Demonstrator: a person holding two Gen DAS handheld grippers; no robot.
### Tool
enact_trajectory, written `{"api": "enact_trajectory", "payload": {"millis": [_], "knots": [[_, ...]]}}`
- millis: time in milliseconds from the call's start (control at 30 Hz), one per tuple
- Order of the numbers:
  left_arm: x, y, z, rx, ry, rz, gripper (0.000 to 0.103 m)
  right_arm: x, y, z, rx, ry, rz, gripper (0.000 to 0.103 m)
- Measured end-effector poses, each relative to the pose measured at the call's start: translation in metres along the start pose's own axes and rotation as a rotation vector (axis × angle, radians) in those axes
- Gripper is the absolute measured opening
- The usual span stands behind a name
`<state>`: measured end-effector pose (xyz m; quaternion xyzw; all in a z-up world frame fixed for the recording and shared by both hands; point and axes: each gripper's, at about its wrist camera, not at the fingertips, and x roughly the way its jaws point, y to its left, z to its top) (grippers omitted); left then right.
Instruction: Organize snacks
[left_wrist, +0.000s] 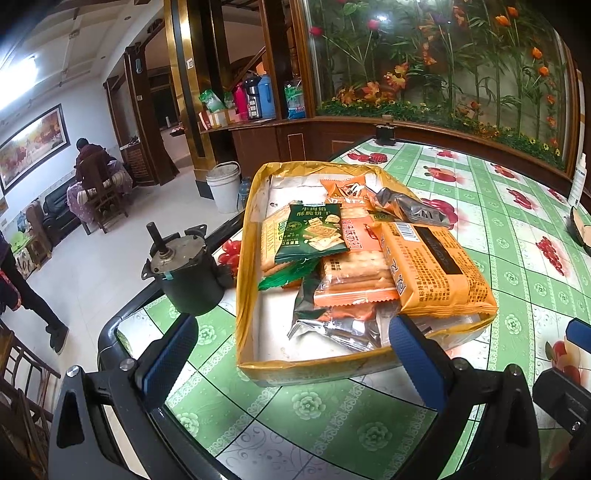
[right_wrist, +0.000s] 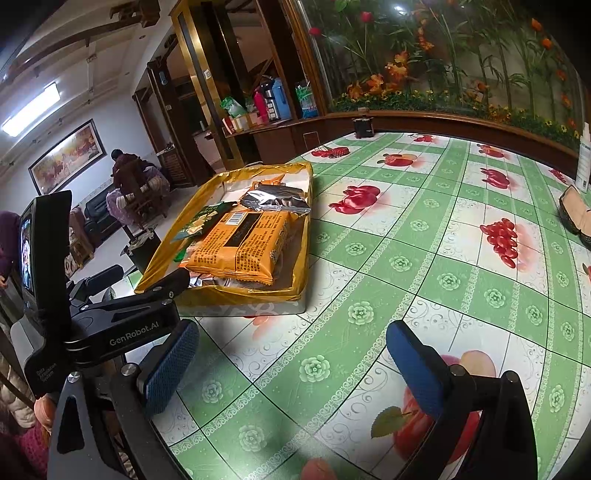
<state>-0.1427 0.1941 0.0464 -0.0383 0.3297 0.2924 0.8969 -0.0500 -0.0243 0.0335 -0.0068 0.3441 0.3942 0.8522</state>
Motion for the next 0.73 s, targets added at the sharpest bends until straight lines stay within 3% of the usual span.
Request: {"api": "enact_trajectory", "payload": {"millis": [733], "knots": [[-0.0064, 0.0035, 0.0029, -0.005, 0.006, 0.029, 0.103, 0.0012, -0.0002, -0.0007, 0.003, 0.004, 0.0, 0.103]]}}
